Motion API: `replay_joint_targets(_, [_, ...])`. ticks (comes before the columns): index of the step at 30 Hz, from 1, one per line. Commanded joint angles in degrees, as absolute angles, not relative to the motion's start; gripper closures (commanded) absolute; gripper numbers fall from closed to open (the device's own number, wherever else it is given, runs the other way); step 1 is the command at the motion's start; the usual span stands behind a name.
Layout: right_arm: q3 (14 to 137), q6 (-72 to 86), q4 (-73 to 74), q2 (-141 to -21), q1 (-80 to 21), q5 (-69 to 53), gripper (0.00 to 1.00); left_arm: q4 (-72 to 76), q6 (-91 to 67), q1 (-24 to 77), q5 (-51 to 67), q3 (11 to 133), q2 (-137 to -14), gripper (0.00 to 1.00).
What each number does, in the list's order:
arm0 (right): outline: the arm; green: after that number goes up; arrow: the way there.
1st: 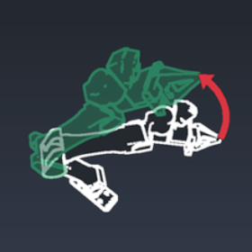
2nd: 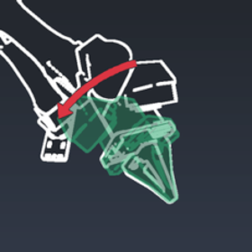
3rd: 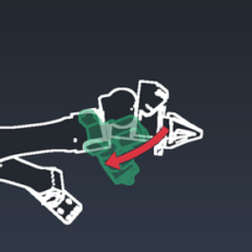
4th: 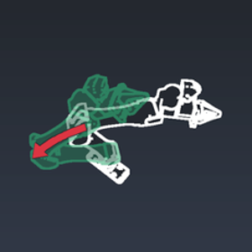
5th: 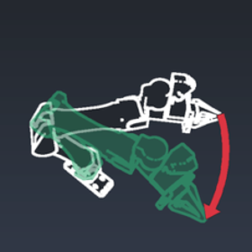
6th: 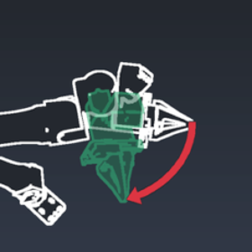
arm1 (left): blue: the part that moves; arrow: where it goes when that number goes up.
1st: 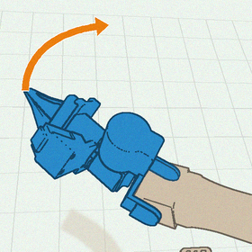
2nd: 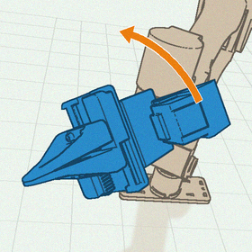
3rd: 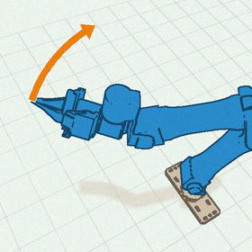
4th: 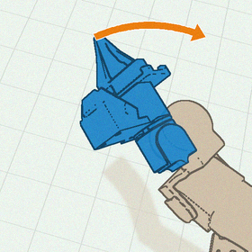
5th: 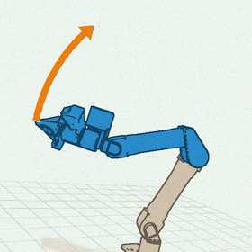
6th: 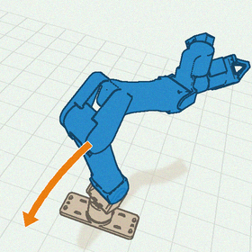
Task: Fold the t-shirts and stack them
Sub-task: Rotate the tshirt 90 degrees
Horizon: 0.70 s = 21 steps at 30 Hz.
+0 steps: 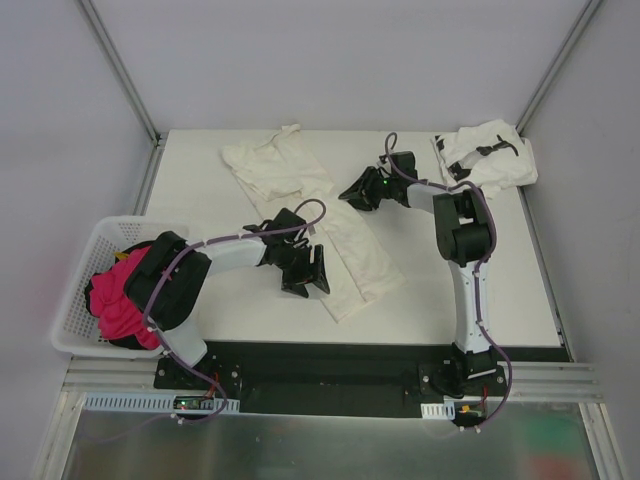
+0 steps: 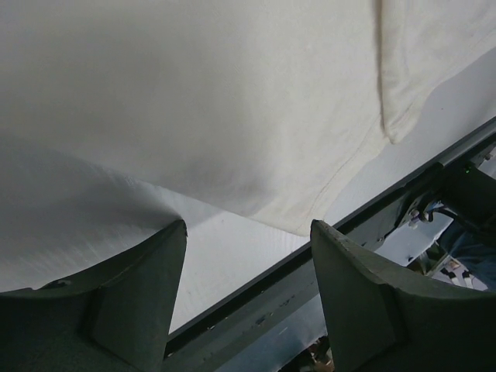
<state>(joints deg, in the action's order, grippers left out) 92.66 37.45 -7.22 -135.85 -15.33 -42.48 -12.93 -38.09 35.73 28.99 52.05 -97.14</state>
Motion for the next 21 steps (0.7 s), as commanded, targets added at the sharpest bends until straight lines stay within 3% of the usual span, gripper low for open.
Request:
replay_joint_targets(1, [91.32, 36.56, -5.53, -134.74, -14.94, -42.01, 0.61, -10.9, -39.46, 36.56, 24.52, 51.33, -97.29, 0.35])
replay_joint_targets(14, [92.28, 38.06, -6.5, -134.82, -13.98, -42.27, 0.61, -10.64, -39.37, 37.09, 23.91, 58.44, -106.61, 0.42])
replay_joint_targets(18, [91.93, 38.06, -6.5, -135.18, -13.54, -42.19, 0.62, -10.72, -39.11, 37.18, 24.34, 59.33, -107.31, 0.5])
replay_joint_targets(21, [92.02, 38.23, -6.59, -135.79, -13.45, -42.36, 0.63, -10.72, -38.76, 37.09, 24.78, 59.33, -107.67, 0.65])
